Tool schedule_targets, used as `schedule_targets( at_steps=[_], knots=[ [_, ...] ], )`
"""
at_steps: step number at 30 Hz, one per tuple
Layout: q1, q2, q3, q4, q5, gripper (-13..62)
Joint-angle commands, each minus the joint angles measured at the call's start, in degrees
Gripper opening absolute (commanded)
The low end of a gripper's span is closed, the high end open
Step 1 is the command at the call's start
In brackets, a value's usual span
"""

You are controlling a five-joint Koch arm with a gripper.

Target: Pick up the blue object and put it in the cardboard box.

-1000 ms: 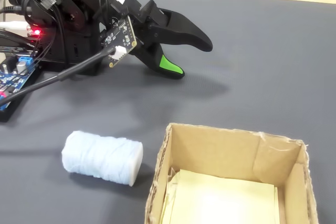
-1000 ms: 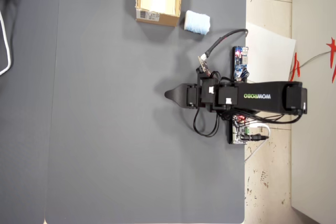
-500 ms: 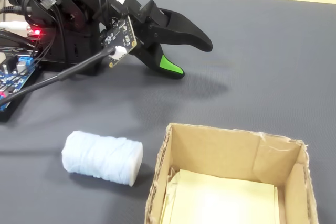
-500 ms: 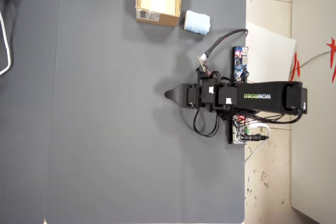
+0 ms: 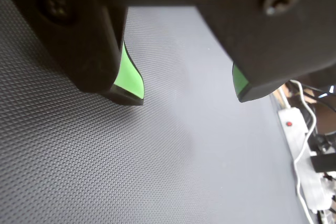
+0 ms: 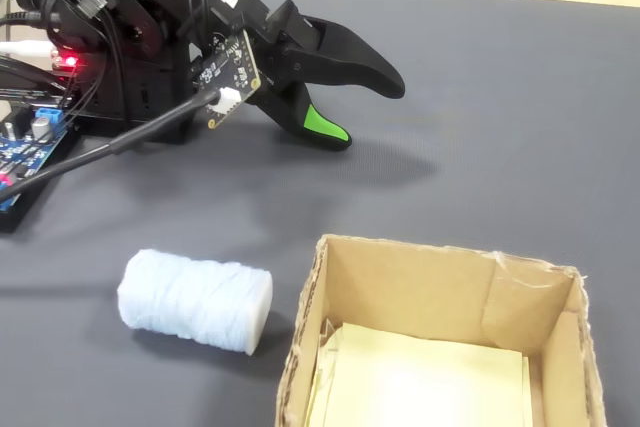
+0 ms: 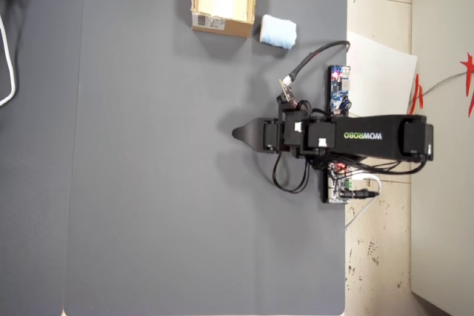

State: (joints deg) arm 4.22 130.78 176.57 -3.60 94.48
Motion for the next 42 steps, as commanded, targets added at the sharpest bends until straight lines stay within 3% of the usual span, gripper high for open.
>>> schedule_targets(
  at_steps=[1, 42],
  knots=[
    [0.0, 4.57, 2.11, 5.45, 1.49, 33.7],
    [0.0, 4.66, 2.11, 4.13, 1.58, 33.3]
  ],
)
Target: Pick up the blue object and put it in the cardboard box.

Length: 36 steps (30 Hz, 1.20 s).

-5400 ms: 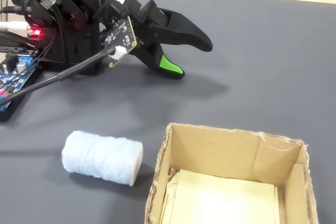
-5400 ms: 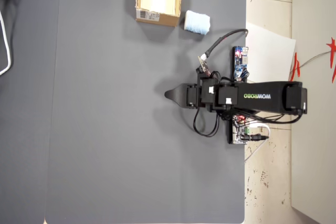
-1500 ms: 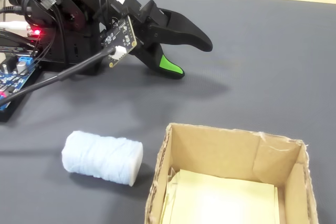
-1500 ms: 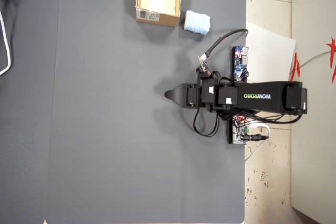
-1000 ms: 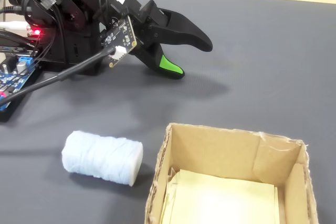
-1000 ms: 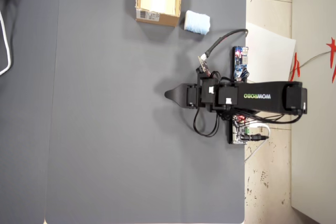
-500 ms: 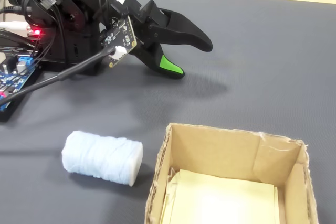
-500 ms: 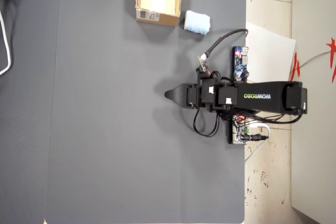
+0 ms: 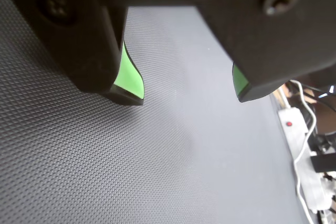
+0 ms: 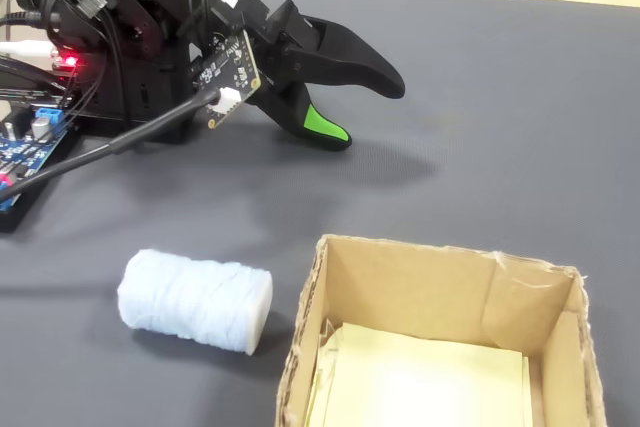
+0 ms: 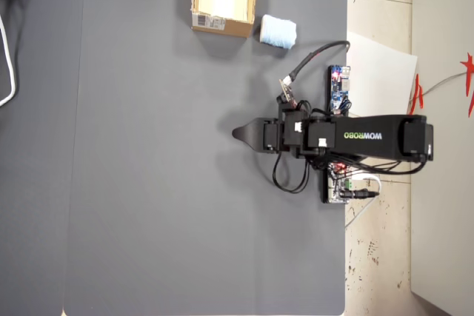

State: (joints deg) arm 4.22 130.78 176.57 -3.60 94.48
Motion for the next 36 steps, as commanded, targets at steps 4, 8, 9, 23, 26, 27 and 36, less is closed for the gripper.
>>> schedule_targets(
  at_steps=[4, 8, 9, 23, 26, 27, 36],
  knots=[
    [0.09, 4.83, 2.11, 0.97, -1.67, 33.2],
    [0.79, 4.83, 2.11, -4.48, -6.24, 33.2],
    [1.58, 4.92, 2.11, -5.54, -6.5, 33.2],
    [13.36, 4.92, -2.9, -12.22, -17.84, 33.1],
    [16.7, 4.92, -4.48, -12.04, -20.83, 33.1],
    [18.19, 4.92, -4.92, -11.95, -21.88, 33.1],
    [32.96, 4.92, -14.68, -0.88, -34.1, 33.0]
  ],
)
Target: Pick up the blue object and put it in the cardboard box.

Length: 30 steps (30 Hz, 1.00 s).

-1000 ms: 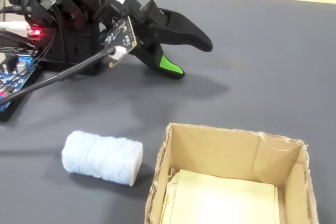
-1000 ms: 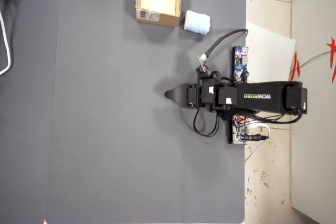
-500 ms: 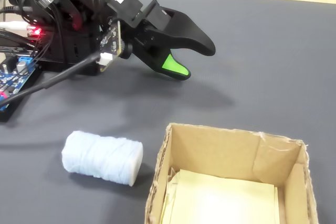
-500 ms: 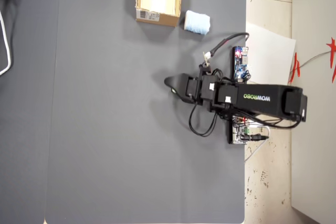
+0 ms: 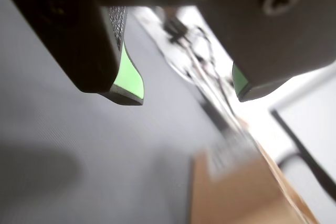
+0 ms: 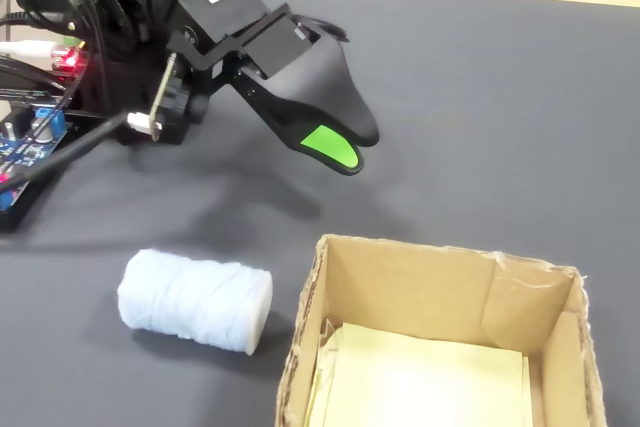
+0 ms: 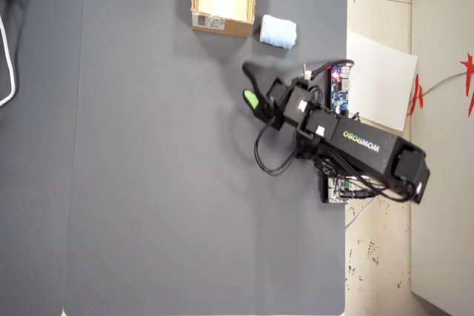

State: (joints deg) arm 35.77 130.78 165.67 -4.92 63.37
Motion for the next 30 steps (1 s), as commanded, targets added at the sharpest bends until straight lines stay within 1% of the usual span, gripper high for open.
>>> schedule_targets(
  at_steps=[1, 9, 15, 18, 20, 25, 30],
  knots=[
    [2.72, 4.92, -4.92, 2.2, -2.9, 33.0],
    [12.39, 4.39, -15.03, 19.6, -1.76, 32.8],
    [17.84, 2.29, -19.86, 27.86, 4.75, 32.8],
    [19.6, -0.44, -22.06, 31.73, 7.73, 32.8],
    [20.92, -4.31, -25.14, 35.07, 10.2, 32.8],
    [23.29, -12.74, -31.38, 39.11, 10.37, 32.7],
    [26.19, -19.6, -36.39, 41.57, 10.63, 31.1]
  ],
)
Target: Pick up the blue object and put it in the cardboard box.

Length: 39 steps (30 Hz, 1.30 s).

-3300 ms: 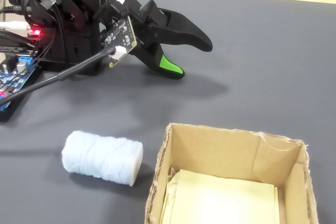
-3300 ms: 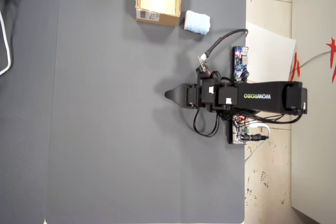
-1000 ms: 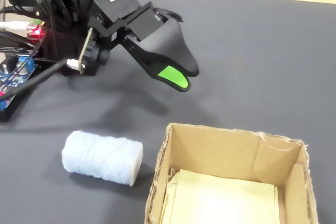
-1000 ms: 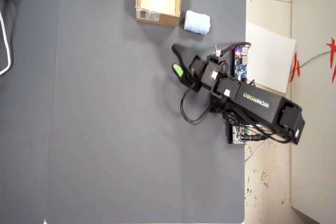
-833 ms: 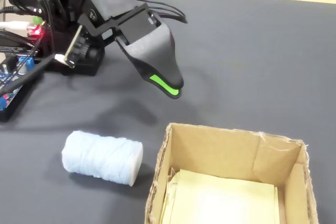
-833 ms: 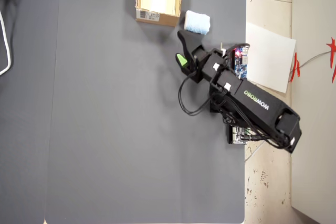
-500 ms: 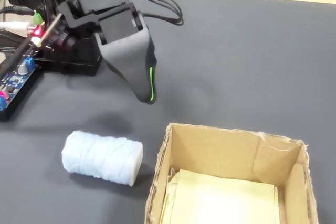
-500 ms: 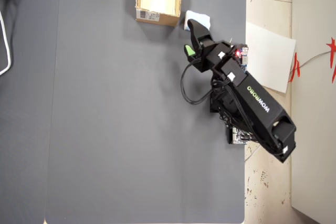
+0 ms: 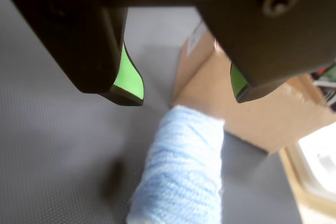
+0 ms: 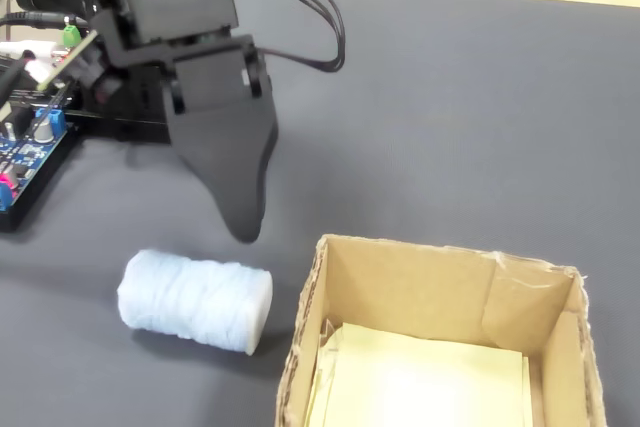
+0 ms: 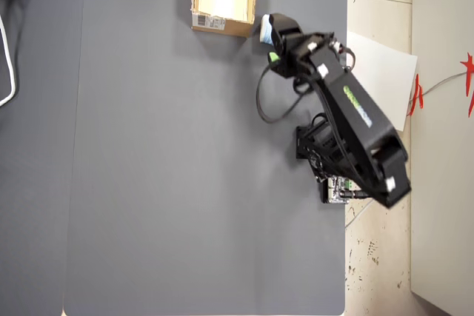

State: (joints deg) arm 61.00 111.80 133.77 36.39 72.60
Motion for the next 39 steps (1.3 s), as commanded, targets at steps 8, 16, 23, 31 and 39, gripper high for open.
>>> schedule_targets(
  at_steps=[8, 16, 23, 31, 39],
  knots=[
    [5.54, -10.37, -8.7, 1.32, 2.11, 31.1],
    [7.91, -19.42, -12.13, 1.41, 2.11, 31.2],
    [8.88, -23.12, -12.92, -1.41, 5.71, 26.5],
    [9.58, -21.01, -10.9, -6.15, 7.38, 10.5],
    [8.88, -12.66, -2.99, -16.35, 11.69, 10.5]
  ],
)
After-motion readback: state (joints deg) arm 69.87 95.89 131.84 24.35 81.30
